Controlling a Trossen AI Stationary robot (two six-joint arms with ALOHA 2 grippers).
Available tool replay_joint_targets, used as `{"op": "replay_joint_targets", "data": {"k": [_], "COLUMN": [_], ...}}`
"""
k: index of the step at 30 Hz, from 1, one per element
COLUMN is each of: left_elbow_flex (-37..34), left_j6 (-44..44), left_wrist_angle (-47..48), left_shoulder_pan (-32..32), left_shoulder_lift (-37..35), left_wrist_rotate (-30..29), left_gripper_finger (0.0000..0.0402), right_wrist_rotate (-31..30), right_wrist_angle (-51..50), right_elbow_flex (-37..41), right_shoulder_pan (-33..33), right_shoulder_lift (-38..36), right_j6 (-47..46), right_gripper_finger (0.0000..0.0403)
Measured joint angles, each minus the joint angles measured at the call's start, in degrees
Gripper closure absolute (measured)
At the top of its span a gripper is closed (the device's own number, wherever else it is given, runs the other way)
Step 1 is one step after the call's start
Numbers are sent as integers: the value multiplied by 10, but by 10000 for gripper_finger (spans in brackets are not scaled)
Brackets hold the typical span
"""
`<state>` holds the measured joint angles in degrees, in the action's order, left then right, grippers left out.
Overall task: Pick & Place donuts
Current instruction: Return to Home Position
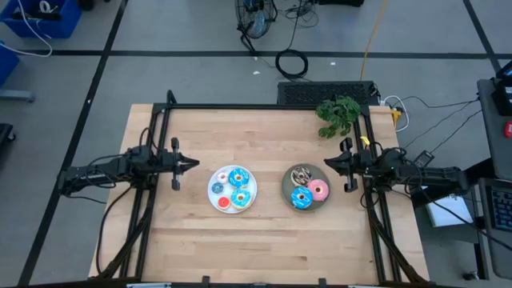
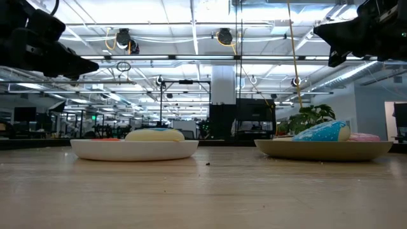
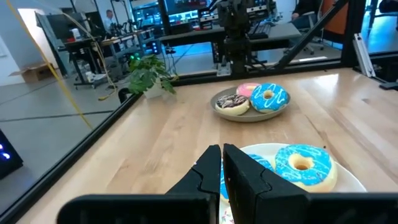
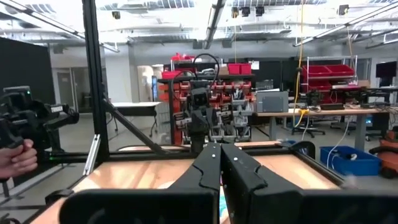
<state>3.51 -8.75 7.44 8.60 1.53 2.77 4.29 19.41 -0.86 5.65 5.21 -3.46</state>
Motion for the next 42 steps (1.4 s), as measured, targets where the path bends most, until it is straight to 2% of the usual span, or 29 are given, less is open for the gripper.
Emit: {"op": "replay_joint_targets", "data": {"k": [4,42], "left_elbow_flex": [0,-1], "left_j6": [1,0], "left_wrist_angle": [0,-16], "left_shoulder_pan": [0,0], "left_shoulder_lift": [1,1], "left_wrist_rotate": [-14,-14], "left_gripper_finger": [376,376], "right_wrist_rotate": [2,2], "right_wrist_angle": [0,-6], "right_elbow_flex": [0,0], "right_shoulder_pan": [0,-1], "right_shoulder_lift": [0,0], "right_j6": [-4,-4], "right_gripper_finger": [403,403]}}
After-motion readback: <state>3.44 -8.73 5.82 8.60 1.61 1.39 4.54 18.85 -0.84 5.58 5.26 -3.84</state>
